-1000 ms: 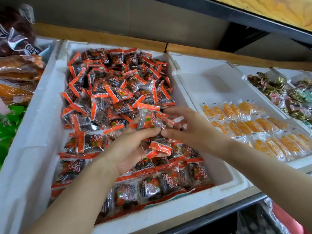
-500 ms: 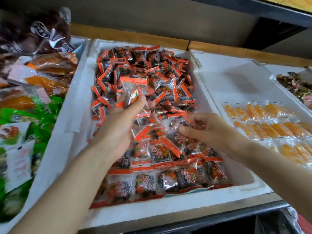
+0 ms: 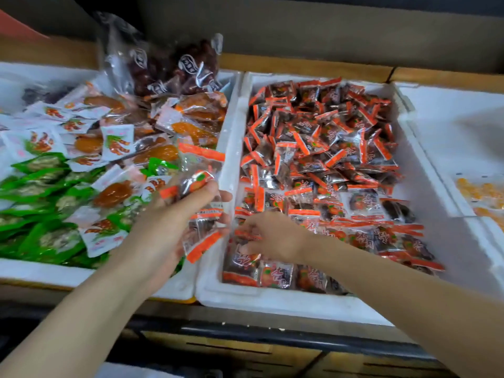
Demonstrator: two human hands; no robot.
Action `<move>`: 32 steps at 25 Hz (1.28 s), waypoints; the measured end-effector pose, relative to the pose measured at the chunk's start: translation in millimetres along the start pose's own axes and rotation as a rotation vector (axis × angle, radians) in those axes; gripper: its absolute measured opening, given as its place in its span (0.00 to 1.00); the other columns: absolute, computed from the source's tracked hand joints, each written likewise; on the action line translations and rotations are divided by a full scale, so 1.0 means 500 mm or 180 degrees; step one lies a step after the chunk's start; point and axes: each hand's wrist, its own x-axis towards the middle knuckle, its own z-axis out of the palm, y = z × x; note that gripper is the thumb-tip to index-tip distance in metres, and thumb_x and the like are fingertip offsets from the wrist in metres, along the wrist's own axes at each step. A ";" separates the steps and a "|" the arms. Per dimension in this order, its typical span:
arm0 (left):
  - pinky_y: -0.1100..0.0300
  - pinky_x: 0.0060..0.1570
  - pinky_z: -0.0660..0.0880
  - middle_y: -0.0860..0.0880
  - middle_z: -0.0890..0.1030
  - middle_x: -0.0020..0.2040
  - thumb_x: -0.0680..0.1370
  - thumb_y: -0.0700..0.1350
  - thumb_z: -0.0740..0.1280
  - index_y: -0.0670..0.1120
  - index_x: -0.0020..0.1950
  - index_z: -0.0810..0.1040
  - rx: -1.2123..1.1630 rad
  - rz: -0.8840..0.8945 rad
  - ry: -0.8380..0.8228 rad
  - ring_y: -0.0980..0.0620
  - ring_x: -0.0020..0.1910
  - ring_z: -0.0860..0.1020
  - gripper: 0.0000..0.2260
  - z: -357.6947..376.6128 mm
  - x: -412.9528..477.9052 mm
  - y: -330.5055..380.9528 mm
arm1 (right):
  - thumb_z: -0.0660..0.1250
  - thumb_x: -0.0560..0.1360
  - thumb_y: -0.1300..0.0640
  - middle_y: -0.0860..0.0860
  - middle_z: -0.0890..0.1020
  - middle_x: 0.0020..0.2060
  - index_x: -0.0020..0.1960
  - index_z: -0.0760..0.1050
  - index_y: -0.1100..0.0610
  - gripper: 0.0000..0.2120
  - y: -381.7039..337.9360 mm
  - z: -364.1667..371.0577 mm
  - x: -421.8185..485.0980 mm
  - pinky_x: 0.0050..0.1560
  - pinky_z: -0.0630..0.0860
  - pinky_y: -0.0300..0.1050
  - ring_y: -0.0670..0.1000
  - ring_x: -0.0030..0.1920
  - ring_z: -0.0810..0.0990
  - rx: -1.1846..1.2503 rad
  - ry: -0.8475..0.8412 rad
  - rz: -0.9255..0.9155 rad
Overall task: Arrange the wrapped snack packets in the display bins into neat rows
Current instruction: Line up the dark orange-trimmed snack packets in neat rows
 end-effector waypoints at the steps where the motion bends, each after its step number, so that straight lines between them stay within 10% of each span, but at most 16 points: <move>1: 0.47 0.41 0.82 0.47 0.85 0.43 0.59 0.54 0.73 0.42 0.51 0.79 0.0027 0.0091 -0.0084 0.50 0.36 0.83 0.25 0.002 -0.013 -0.001 | 0.69 0.74 0.53 0.54 0.79 0.48 0.56 0.76 0.62 0.16 0.000 0.002 0.001 0.36 0.60 0.40 0.50 0.45 0.73 -0.0057 -0.0050 0.0041; 8: 0.53 0.38 0.80 0.47 0.85 0.40 0.61 0.50 0.71 0.50 0.39 0.84 0.0113 -0.0087 -0.0092 0.48 0.32 0.82 0.10 0.014 -0.061 -0.014 | 0.67 0.75 0.55 0.53 0.79 0.51 0.54 0.76 0.57 0.09 -0.019 0.004 -0.007 0.55 0.72 0.46 0.53 0.53 0.77 -0.0073 -0.0515 -0.0099; 11: 0.62 0.35 0.77 0.56 0.81 0.36 0.73 0.45 0.70 0.52 0.49 0.78 0.0783 0.0338 0.0155 0.55 0.35 0.79 0.06 0.010 -0.076 -0.031 | 0.63 0.77 0.62 0.54 0.75 0.56 0.65 0.69 0.55 0.17 -0.037 0.006 -0.031 0.55 0.73 0.46 0.51 0.54 0.75 -0.0580 0.0311 -0.0175; 14: 0.68 0.37 0.67 0.61 0.70 0.39 0.77 0.52 0.64 0.61 0.61 0.64 0.2986 0.1414 0.0358 0.61 0.40 0.71 0.15 -0.002 -0.116 -0.042 | 0.56 0.81 0.54 0.56 0.81 0.43 0.54 0.74 0.58 0.11 -0.101 -0.023 -0.096 0.37 0.79 0.40 0.46 0.35 0.80 0.1711 0.0604 0.0027; 17: 0.71 0.49 0.68 0.63 0.62 0.49 0.76 0.50 0.67 0.63 0.64 0.53 0.3564 0.1683 0.0015 0.63 0.52 0.66 0.26 0.010 -0.140 -0.044 | 0.59 0.75 0.44 0.61 0.83 0.45 0.52 0.78 0.61 0.21 -0.134 -0.062 -0.148 0.39 0.81 0.40 0.54 0.43 0.83 0.3046 -0.0220 0.0319; 24: 0.82 0.43 0.64 0.59 0.66 0.54 0.73 0.49 0.72 0.62 0.56 0.54 0.2474 0.0932 -0.0366 0.74 0.50 0.69 0.27 0.025 -0.164 -0.032 | 0.65 0.73 0.63 0.53 0.85 0.41 0.55 0.78 0.57 0.12 -0.077 -0.114 -0.196 0.40 0.78 0.37 0.49 0.41 0.83 0.2623 0.0267 0.0389; 28: 0.76 0.37 0.69 0.51 0.71 0.45 0.76 0.32 0.64 0.54 0.53 0.65 0.1597 0.0579 0.0060 0.53 0.42 0.73 0.17 0.013 -0.127 -0.047 | 0.72 0.71 0.60 0.50 0.84 0.39 0.44 0.80 0.52 0.04 -0.002 -0.129 -0.176 0.45 0.78 0.42 0.51 0.42 0.83 0.1210 0.1359 0.0461; 32: 0.72 0.43 0.73 0.54 0.78 0.50 0.76 0.46 0.67 0.60 0.54 0.66 0.1748 0.0795 -0.0122 0.61 0.45 0.78 0.14 0.024 -0.125 -0.037 | 0.74 0.68 0.53 0.42 0.82 0.38 0.42 0.80 0.48 0.05 0.037 -0.103 -0.182 0.39 0.75 0.38 0.42 0.40 0.79 -0.0388 0.1929 -0.0149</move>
